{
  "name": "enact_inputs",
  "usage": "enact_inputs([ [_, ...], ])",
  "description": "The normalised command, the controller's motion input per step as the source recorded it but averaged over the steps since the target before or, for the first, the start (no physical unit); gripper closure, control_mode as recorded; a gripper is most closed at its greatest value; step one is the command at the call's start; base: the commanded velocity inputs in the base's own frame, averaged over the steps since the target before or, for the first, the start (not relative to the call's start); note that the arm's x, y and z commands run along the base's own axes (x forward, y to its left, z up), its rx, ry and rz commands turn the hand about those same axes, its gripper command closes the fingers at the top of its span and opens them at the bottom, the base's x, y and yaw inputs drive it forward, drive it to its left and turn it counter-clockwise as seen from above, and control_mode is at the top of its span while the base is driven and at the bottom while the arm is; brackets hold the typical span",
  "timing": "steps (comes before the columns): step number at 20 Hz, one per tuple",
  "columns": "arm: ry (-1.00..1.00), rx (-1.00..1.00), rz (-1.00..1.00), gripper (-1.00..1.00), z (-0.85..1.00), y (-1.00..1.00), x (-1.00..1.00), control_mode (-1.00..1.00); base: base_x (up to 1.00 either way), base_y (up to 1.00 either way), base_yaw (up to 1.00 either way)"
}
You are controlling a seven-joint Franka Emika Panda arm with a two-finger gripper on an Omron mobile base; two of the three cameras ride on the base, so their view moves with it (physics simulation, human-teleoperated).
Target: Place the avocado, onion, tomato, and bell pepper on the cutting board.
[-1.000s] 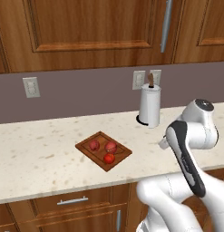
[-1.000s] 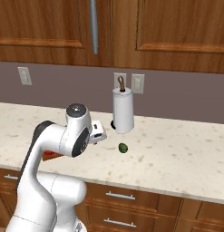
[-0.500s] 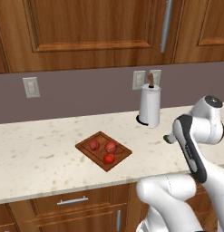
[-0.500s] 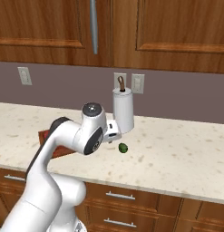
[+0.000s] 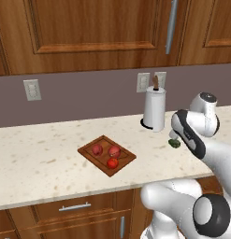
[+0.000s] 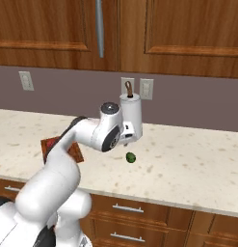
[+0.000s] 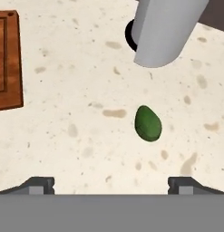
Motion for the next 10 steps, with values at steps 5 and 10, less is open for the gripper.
enact_inputs([
  [5,0.13,0.0,0.0,-1.0,-0.21,-0.39,0.35,-1.0,0.0,0.0,0.0],
  [10,0.15,0.0,0.0,-1.0,-0.37,-0.27,0.34,-1.0,0.0,0.0,0.0],
])
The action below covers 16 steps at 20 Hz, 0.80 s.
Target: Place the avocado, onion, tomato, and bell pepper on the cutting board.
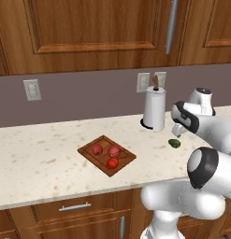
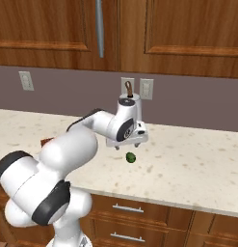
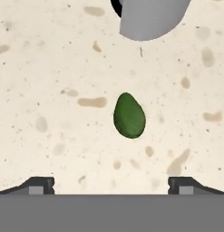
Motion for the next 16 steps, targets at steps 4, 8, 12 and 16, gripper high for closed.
enact_inputs([
  [4,0.1,0.0,0.0,-1.0,-0.38,-0.09,0.43,-1.0,0.0,0.0,0.0],
  [8,0.05,0.0,0.0,-1.0,-0.28,-0.06,0.41,-1.0,0.0,0.0,0.0],
  [12,0.0,0.03,0.0,-1.0,-0.2,-0.06,0.21,-1.0,0.0,0.0,0.0],
  [16,0.0,0.04,0.0,-1.0,-0.29,-0.03,0.19,-1.0,0.0,0.0,0.0],
])
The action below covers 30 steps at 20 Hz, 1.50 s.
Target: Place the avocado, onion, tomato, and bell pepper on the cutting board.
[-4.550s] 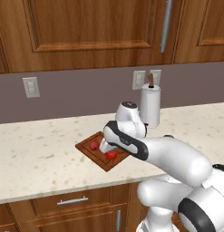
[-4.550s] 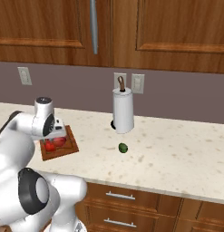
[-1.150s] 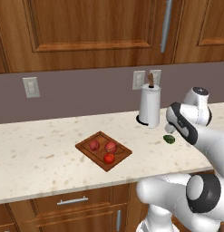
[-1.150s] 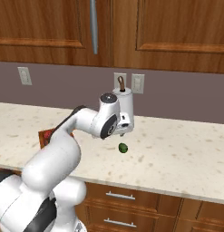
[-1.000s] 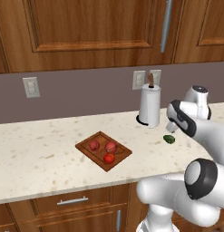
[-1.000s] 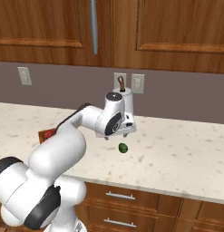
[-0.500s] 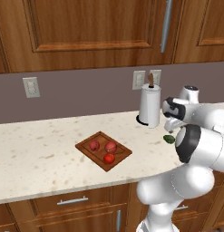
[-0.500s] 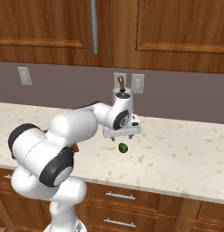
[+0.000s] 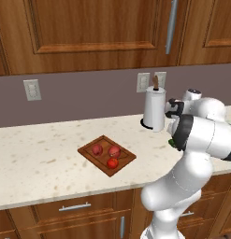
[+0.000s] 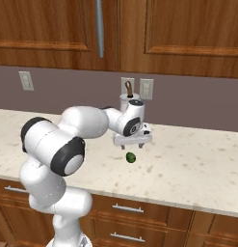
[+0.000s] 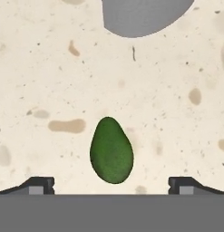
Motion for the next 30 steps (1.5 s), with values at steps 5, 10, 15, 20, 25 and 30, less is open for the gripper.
enact_inputs([
  [5,0.02,0.03,0.0,-1.0,-0.36,0.0,0.05,-1.0,0.0,0.0,0.0],
  [10,0.02,0.02,0.0,-1.0,-0.32,0.0,0.0,-1.0,0.0,0.0,0.0],
  [15,0.08,0.0,0.0,-1.0,-0.36,0.0,0.03,-1.0,0.0,0.0,0.0],
  [20,0.09,0.0,0.0,-1.0,-0.37,0.06,0.1,-1.0,0.0,0.0,0.0],
  [25,0.05,0.02,0.0,1.0,-0.16,0.1,-0.03,-1.0,0.0,0.0,0.0],
  [30,0.0,0.11,0.0,1.0,0.65,0.15,-0.48,-1.0,0.0,0.0,0.0],
])
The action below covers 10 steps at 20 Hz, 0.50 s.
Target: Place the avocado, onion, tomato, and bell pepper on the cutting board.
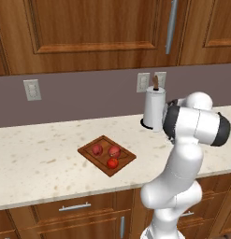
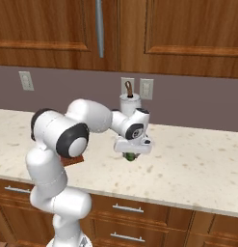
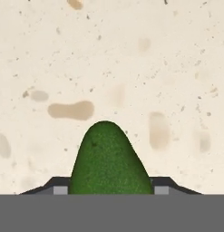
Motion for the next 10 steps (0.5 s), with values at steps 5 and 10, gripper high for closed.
enact_inputs([
  [5,0.0,0.11,0.03,1.0,0.89,0.38,-0.7,-1.0,0.0,0.0,0.0],
  [10,-0.01,0.03,0.03,1.0,0.84,0.62,-0.67,-1.0,0.0,0.0,0.0],
])
